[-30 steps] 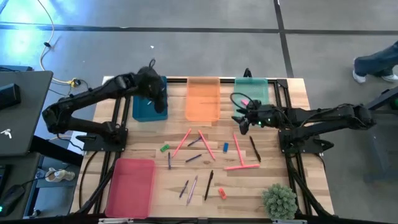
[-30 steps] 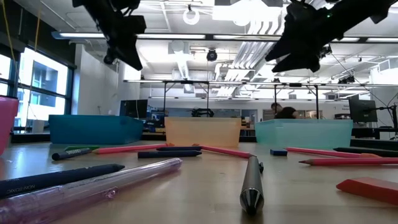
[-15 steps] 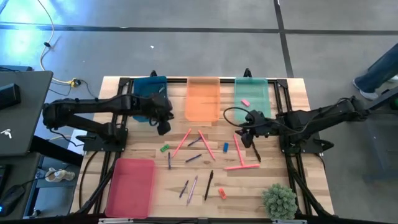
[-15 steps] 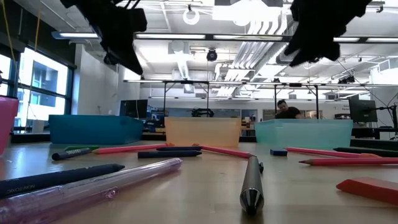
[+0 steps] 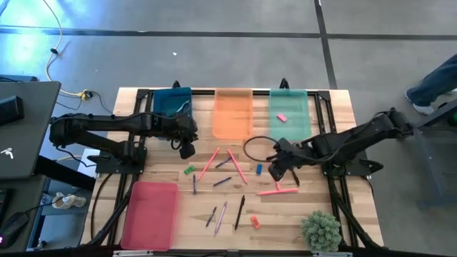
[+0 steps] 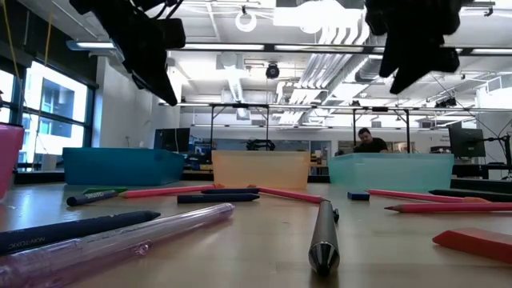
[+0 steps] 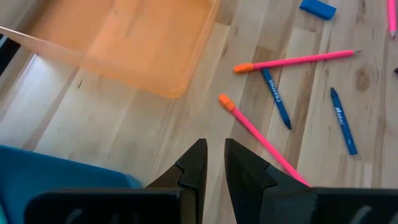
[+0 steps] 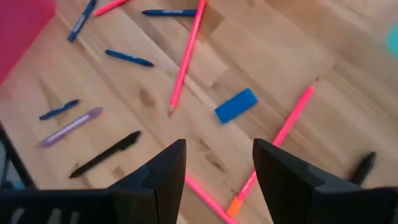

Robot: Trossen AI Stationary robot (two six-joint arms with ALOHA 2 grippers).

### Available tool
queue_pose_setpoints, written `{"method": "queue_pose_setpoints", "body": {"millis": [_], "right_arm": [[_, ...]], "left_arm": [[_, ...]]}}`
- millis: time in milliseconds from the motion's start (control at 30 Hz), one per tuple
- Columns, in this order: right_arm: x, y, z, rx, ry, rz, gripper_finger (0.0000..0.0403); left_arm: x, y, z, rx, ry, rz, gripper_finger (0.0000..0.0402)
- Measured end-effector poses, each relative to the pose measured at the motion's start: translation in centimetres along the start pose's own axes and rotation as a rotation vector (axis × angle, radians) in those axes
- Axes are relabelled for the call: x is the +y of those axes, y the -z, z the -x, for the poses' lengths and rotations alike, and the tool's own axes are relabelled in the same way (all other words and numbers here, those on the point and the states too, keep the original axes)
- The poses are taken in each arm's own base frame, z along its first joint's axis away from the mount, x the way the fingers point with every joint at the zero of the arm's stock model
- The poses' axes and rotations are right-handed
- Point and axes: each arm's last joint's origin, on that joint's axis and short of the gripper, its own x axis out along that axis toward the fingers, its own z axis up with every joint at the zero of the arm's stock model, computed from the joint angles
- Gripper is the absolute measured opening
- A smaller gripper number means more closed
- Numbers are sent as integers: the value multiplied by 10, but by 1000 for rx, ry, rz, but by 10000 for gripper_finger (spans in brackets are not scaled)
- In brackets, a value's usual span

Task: Sort crayons/erasers/pens/pencils in bins
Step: Put the pencil into the orange bin

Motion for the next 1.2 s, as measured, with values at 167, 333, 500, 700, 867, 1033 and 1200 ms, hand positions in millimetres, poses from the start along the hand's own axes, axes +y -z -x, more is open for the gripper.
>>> {"method": "queue_pose_setpoints", "body": {"millis": [167,333,500,700,867,1033,1200], "right_arm": [[6,-2,-3,77,234,58,179],[6,9,-32,227,303,35,179],[9,23,-54,300,332,-20,179],[16,33,-65,312,334,-71,179],[19,41,-79,347,358,-80,179],[21,48,-97,402,367,-85,178],[22,51,-107,430,378,-86,176]], "left_arm": [[0,0,0,-1,0,-7,46],[0,0,0,1,-1,-7,46],[0,0,0,5,-1,-10,46],[0,0,0,4,-1,-27,46],[0,0,0,5,-1,-27,46],[0,0,0,4,-1,-27,46],[0,0,0,5,0,-27,46]]}}
